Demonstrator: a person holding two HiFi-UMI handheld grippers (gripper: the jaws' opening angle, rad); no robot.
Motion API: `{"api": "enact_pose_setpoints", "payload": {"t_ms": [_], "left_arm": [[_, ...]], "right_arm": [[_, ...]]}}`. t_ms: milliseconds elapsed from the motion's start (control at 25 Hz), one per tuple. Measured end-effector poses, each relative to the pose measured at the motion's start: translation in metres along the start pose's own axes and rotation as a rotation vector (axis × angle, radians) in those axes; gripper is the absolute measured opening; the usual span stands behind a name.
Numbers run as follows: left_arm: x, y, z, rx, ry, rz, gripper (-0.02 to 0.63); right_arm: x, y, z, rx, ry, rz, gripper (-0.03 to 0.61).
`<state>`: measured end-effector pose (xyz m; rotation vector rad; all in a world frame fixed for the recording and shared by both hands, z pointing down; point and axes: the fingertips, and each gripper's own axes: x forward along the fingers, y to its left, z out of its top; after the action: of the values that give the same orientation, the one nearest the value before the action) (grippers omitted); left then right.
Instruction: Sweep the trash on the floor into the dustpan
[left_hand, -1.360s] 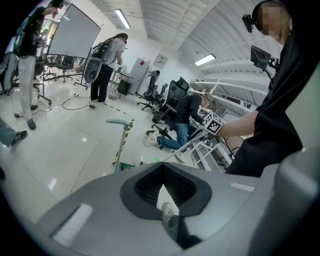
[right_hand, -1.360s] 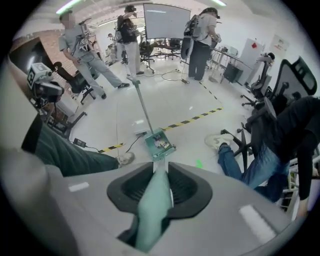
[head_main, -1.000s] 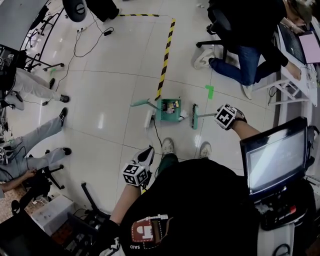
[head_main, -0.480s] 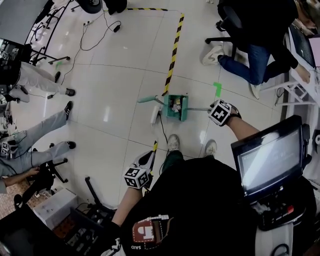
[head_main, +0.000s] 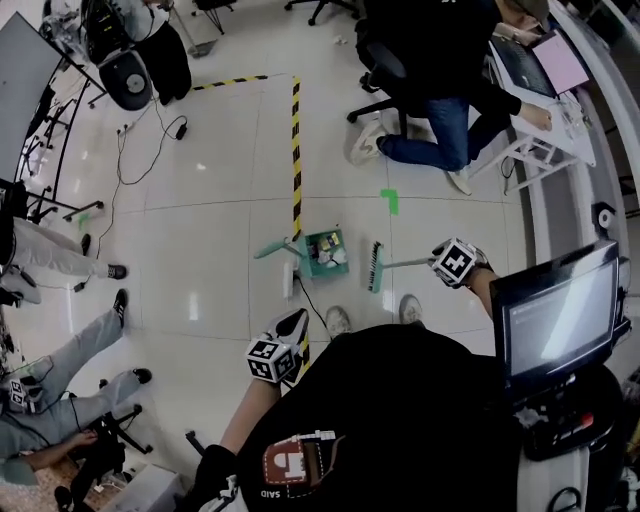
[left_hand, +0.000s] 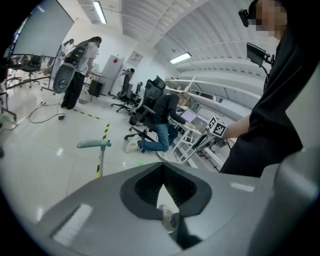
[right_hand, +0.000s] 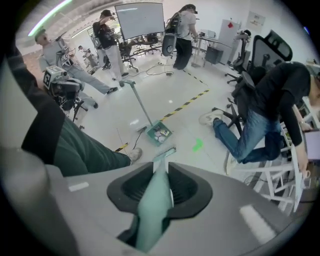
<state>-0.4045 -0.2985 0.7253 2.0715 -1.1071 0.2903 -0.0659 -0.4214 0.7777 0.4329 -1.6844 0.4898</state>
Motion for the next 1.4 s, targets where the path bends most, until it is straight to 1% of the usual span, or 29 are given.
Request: {"api": "enact_pose_setpoints", "payload": {"t_ms": [80,200,360,440,520,680,760,880,960,1040,1120,1200,1280,1400], "left_arm": [[0.008,-0.002,0.01,0.055,0.011,-0.046,0.0],[0.015,-0.021,0.02,0.106,0.009,-0.094,0.0],[0.021,-0.072,0.029,0.186,-0.003,-0.155,0.0],[0.023,-0.1,0.026,0.225,-0.014,-0.168,0.0],[0.023,-0.135,0.013,0.248,-0.02,-0.174,0.0],[0.017,-0.211,-0.025,0.277,-0.046,-0.174,0.0],[0.014,-0.248,-0.047,0.275,-0.064,-0.178,0.0],[0.01,-0.304,-0.083,0.267,-0.075,-0.18,0.0],[0.004,-0.338,-0.103,0.267,-0.075,-0.182,0.0],[-0.01,-0.367,-0.119,0.269,-0.083,-0.18,0.0],[-0.032,-0.384,-0.135,0.266,-0.089,-0.163,0.0],[-0.056,-0.39,-0.154,0.26,-0.08,-0.137,0.0],[-0.079,-0.386,-0.171,0.253,-0.067,-0.106,0.0],[-0.109,-0.369,-0.19,0.236,-0.063,-0.056,0.0]], "right_arm": [[-0.011,0.009,-0.027,0.058,-0.003,-0.018,0.089],[-0.03,0.029,-0.065,0.109,-0.02,-0.026,0.089],[-0.059,0.049,-0.111,0.152,-0.056,-0.024,0.089],[-0.072,0.057,-0.137,0.171,-0.085,-0.027,0.089],[-0.082,0.065,-0.167,0.168,-0.118,-0.028,0.089],[-0.103,0.088,-0.222,0.143,-0.183,-0.042,0.089],[-0.114,0.101,-0.253,0.134,-0.203,-0.056,0.089],[-0.135,0.115,-0.293,0.112,-0.263,-0.073,0.089],[-0.141,0.122,-0.321,0.128,-0.282,-0.069,0.089],[-0.142,0.13,-0.345,0.139,-0.279,-0.056,0.089],[-0.14,0.145,-0.365,0.135,-0.262,-0.039,0.089],[-0.136,0.166,-0.379,0.122,-0.249,-0.022,0.089],[-0.132,0.19,-0.387,0.106,-0.241,-0.005,0.089],[-0.122,0.219,-0.388,0.089,-0.244,0.022,0.089]]}}
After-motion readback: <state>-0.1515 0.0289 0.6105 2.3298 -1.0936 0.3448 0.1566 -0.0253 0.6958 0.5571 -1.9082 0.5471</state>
